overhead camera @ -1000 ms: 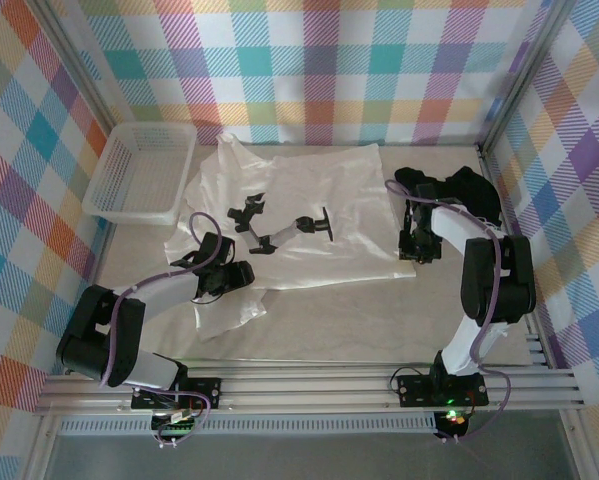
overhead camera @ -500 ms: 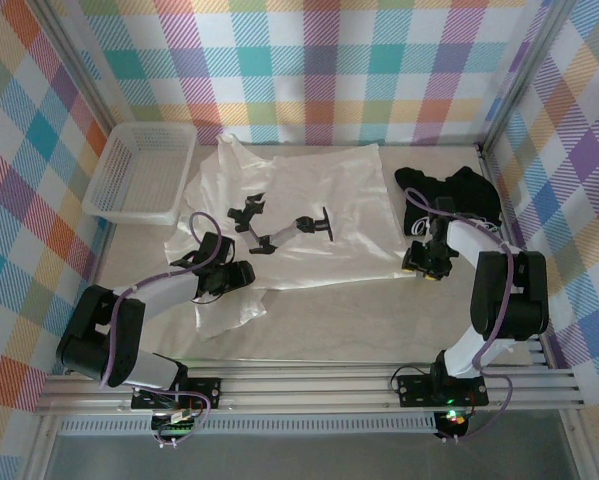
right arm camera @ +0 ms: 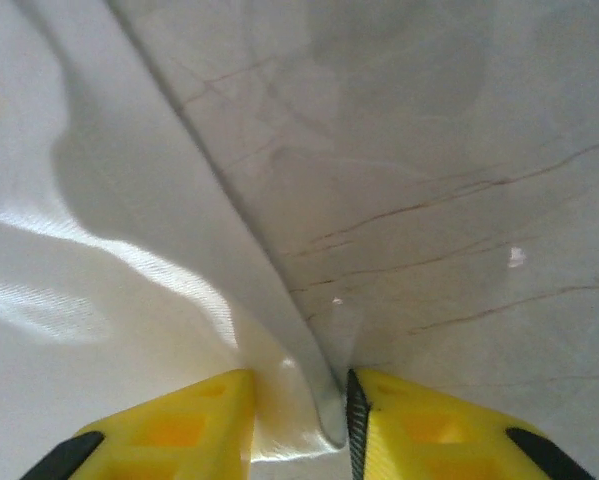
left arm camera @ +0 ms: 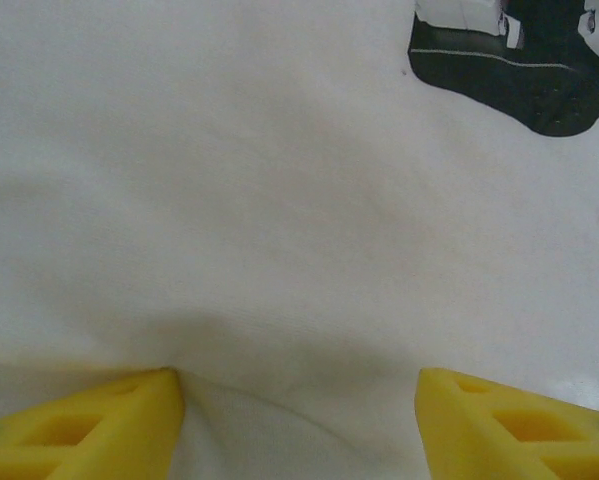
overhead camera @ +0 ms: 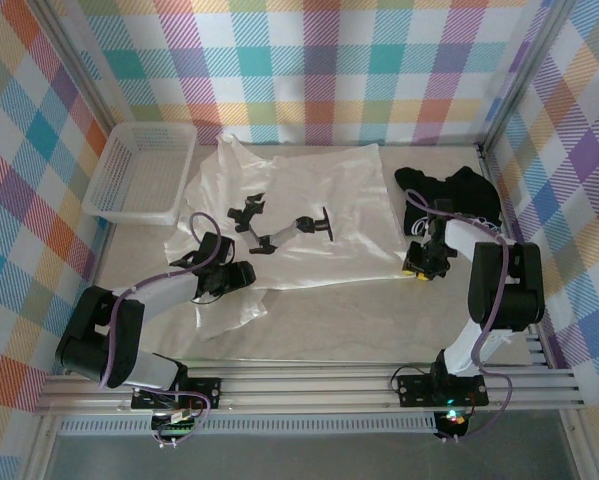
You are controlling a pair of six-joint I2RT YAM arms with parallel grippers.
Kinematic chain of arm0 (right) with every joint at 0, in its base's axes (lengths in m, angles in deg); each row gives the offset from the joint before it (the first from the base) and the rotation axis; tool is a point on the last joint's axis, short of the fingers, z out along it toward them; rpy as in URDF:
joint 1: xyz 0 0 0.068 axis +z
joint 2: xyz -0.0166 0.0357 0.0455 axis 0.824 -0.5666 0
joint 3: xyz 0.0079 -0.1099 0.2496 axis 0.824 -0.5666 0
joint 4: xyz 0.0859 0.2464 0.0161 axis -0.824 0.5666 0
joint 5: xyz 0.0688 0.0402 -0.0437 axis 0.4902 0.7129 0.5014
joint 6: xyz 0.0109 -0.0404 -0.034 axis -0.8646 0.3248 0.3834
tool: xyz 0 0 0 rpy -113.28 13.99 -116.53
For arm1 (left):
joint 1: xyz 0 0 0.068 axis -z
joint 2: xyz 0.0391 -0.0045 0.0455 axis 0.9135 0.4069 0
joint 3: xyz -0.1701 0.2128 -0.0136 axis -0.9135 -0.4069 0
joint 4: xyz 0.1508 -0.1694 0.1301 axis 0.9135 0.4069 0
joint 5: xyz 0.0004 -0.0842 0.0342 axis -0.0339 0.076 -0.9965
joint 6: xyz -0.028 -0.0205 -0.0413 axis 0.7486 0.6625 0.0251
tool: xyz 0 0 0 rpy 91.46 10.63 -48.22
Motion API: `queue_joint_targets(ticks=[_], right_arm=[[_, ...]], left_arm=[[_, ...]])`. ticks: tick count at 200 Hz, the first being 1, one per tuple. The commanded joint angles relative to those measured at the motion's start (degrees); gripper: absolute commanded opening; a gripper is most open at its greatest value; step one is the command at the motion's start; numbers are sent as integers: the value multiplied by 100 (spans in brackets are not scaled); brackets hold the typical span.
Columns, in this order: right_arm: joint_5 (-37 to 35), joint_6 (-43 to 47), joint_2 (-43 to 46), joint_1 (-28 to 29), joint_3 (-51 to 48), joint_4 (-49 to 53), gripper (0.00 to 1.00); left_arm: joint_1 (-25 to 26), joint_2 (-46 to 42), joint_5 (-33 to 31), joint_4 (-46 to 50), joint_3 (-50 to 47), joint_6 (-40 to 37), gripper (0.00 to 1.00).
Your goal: Fold the inside-out t-shirt
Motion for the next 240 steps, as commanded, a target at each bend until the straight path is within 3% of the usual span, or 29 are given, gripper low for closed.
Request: queue_joint_targets(ticks=[1,44,92,125,156,193,240], right_arm=[[368,-67,-58,72,-79,-472,19],[336,-70,258,78,-1,-513,0],[239,31,688,83,120,-373,0],[487,38,958,95,229,-343,0],[672,52,1055,141,319,-383,0],[873,132,1216,196,305,-487,0],[1111,193,1475,222,210,-638,0]], left_arm=[[10,-22,198,483,-19,28,64],[18,-350,168,794,135,14,65],[18,-969,186,1197,240,23,66],[100,-1642,182,2093,290,245,66],[655,-2557,-407,3270,117,956,66],[720,-3777,-1181,4317,-287,1960,62],[725,-3417,-747,4113,-928,2895,62]])
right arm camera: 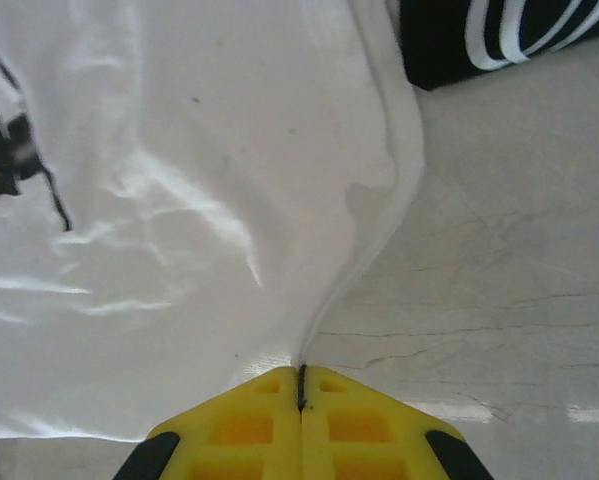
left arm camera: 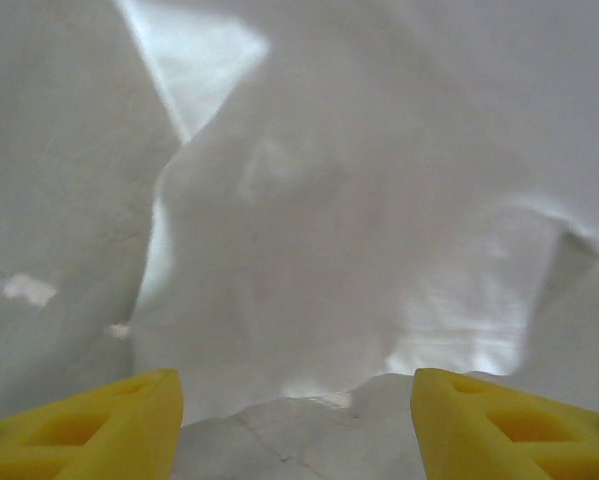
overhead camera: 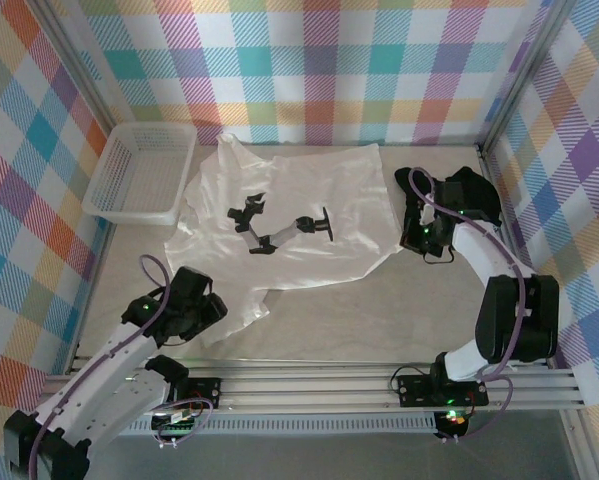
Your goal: Fold the inside-out t-shirt
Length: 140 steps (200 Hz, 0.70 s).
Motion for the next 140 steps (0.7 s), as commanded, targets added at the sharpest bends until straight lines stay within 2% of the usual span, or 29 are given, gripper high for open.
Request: queue_joint_targets(ticks=[1,44,69,94,140], right_arm=[[266,135,198,32,12,-131,0],[329,183,178,30,-35,-181,0],[316,191,146,29,-62,-192,0],[270,183,142,26,-62,-168,0],[62,168,283,30,-62,-142,0]], left_arm=[[44,282,157,153,-455,706,62],[46,1177,112,-382,-575,348,61],[33,1607,124,-770,-653,193,53],[40,1845,274,-1167,-820,146,38],[35,1731,271,-1442,-686,-123,0]])
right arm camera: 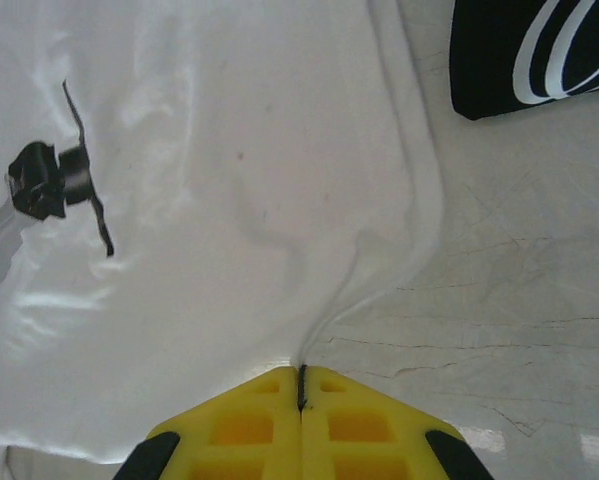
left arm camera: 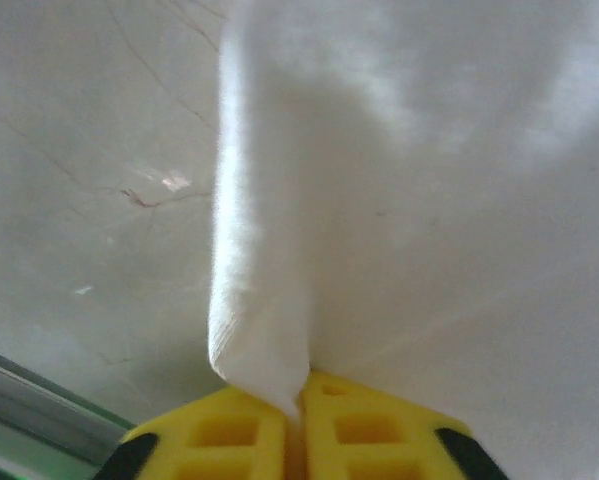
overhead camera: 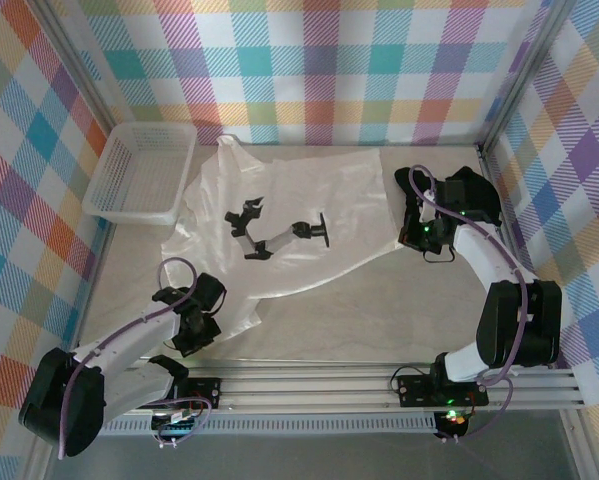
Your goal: Fold the inside-out t-shirt
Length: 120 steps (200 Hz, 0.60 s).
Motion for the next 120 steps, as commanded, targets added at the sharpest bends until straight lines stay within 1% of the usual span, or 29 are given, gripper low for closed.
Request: queue_joint_targets(ticks=[1,14,35,49,64,91,120], right_arm=[[-94,55,178,26,-58,-38,0],[-148,24,335,16,-50,-111,0],[-215,-50,673,-3,103,-367,0],[-184,-140,801,-28,397,-475,0],[-181,-174,906,-37,944,-348,0],[-252,-156,1439,-29,1927,40,0],[-574,-11,2257,-29,2884,712,0]], left_arm=[[34,50,377,-1440,-195,-235,0],[29,-313,63,-1221,229,-548,0],[-56,-944,-713,-924,1259,-1209,0],[-101,-1156,-1259,-970,2189,-1720,0],[-115,-1148,-1694,-995,3318,-2296,0],[-112,-1089,-2014,-899,5387,-3222,0],[-117,-999,-2082,-572,7344,-3960,0]])
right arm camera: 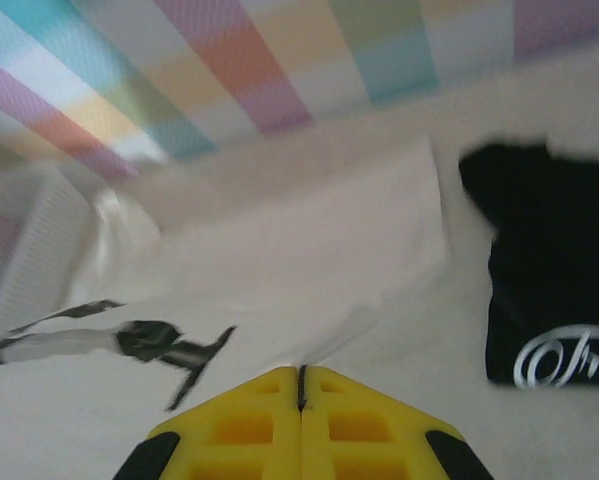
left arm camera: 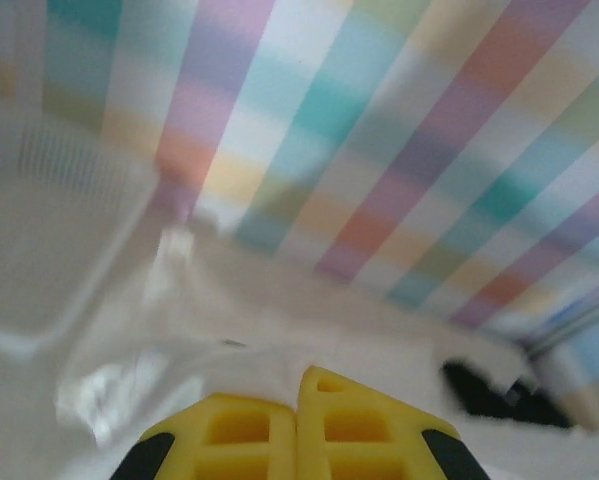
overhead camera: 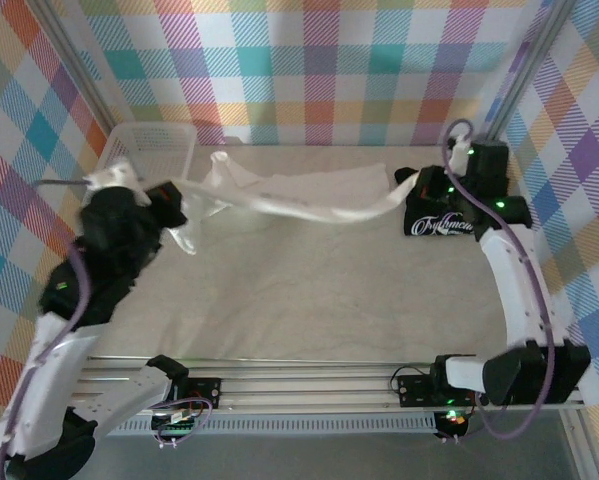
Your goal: Fold the inside-out t-shirt
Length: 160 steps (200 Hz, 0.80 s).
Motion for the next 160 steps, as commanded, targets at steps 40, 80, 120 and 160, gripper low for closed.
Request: queue_joint_targets(ticks=[40,80,120,160], right_arm=[[-547,266,1670,-20,2068,1391,0],[-571,349,1558,-23,2821,1479,0],[-574,450,584,-22,2817,749,0],[-673,562,-506,-18,2748,-317,0]], left_arm=[[-36,202,-485,662,3110,-1615,0],[47,1305,-1447,788,4019,-2189,0],[-529,2622,-1330,539,4812,-2513,0],[-1874,3945,85,614,5382,-1851,0]])
